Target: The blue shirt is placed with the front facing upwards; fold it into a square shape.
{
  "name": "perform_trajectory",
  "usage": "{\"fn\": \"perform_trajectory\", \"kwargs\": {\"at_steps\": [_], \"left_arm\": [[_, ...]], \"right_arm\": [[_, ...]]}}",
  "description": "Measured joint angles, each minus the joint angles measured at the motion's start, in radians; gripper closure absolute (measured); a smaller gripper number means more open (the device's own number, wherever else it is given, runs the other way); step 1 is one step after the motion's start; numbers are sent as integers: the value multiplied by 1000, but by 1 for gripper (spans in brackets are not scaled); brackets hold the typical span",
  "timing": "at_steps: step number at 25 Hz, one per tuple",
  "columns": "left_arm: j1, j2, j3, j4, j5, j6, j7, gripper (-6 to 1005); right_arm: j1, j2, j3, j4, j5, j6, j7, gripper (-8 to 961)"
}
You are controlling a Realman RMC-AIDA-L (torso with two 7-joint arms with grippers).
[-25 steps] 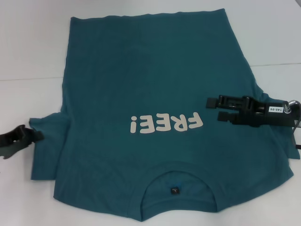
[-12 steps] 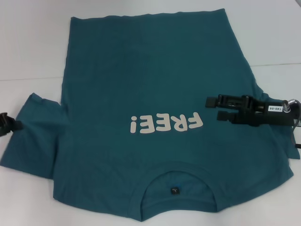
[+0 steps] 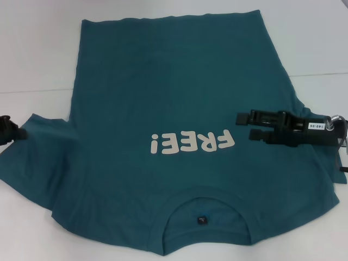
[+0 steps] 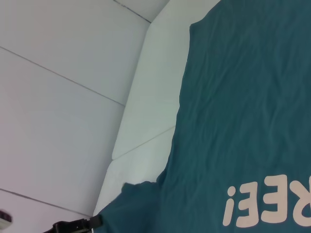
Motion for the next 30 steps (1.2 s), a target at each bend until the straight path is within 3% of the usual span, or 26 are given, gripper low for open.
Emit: {"fn": "perform_trajectory", "kwargs": {"at_steps": [4, 24, 30], "left_arm": [[-6, 0, 46, 53, 34, 27, -65, 999], [-30, -2, 60, 79, 46, 82, -142, 1000], [-33, -29, 114, 136, 66, 96, -204, 1000]], "right_arm": [[0, 0, -2, 0, 0, 0, 0, 42], [-3, 0, 4, -1, 0, 9, -7, 42], [-4, 5, 5, 0, 0, 23, -11, 42]]}}
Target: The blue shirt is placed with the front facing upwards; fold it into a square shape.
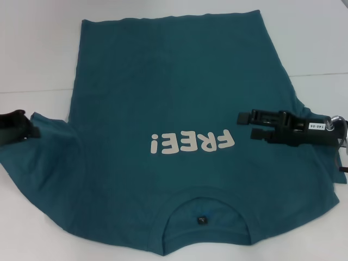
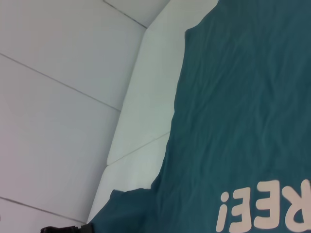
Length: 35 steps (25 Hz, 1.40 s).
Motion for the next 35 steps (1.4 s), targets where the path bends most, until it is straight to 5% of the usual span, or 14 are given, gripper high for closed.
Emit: {"fn": "perform_trajectory", "kwargs": {"at_steps": [14, 22, 35], "left_arm": [[-82, -42, 58, 20, 69, -8, -89, 1000], [-107, -120, 65, 20, 127, -46, -116, 999], [-121, -192, 113, 16, 144, -139, -170, 999]], "right_arm": [[-1, 7, 0, 14, 0, 48, -17, 42], [-2, 7, -6, 17, 0, 59, -17, 42], [-7, 5, -2, 29, -4, 60, -29, 42]]}}
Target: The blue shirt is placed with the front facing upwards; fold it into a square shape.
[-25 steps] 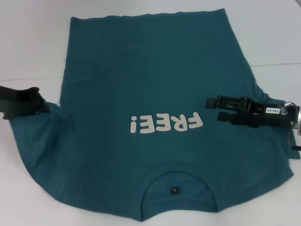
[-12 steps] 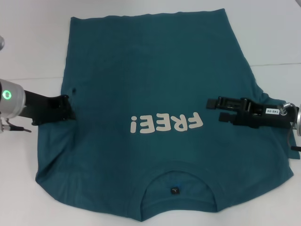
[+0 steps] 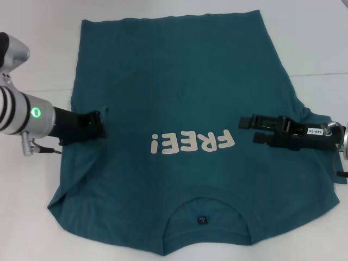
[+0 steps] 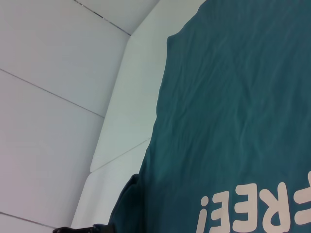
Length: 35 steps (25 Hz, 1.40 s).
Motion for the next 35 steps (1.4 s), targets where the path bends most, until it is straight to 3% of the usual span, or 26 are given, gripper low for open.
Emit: {"fn": "perform_trajectory", "kwargs": {"at_steps": [11, 17, 26, 35], "left_arm": [[8, -9, -1, -61, -65, -56, 39, 1000], [10, 9, 1, -72, -133, -14, 115, 943], [53, 13, -4, -41, -167, 4, 146, 755], [47, 9, 4, -34, -188, 33, 121, 334]], "right_arm": [[0, 0, 1, 3, 1, 0, -1, 42], [-3, -4, 1, 13, 1, 7, -4, 42], [-8, -6, 1, 13, 4, 13, -4, 42], [-11, -6, 1, 14, 4, 21, -4, 42]]}}
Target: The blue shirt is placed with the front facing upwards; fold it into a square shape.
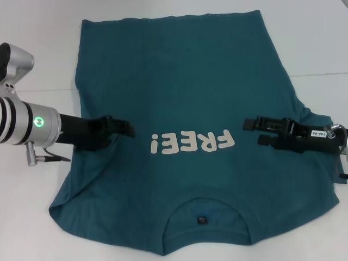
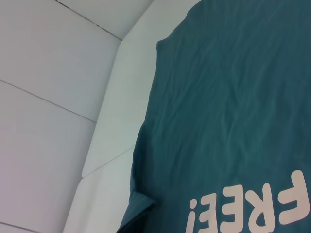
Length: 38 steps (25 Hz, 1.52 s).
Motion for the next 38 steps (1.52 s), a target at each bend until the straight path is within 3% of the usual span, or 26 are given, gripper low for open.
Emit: {"fn": "perform_trajectory", "kwargs": {"at_steps": [1, 7, 16, 26, 28, 38], "left_arm": [[0, -3, 1, 7, 5, -9, -10, 290], [8, -18, -2, 23, 5, -56, -35, 299], [46, -20, 8, 74, -53, -49, -5, 300], [118, 10, -1, 64, -41, -107, -10, 299], [127, 36, 6, 17, -40, -117, 0, 300], [122, 49, 11, -63, -40, -135, 39, 303]], "right_arm": [[0, 0, 0, 0, 0, 1, 0, 42], [-1, 0, 0, 2, 0, 1, 0, 42], [-2, -2, 1, 9, 0, 7, 0, 42], [-3, -3, 1, 11, 0, 9, 0, 42], [-2, -3, 1, 11, 0, 9, 0, 42], [-4, -3, 1, 11, 0, 9, 0, 42]]}}
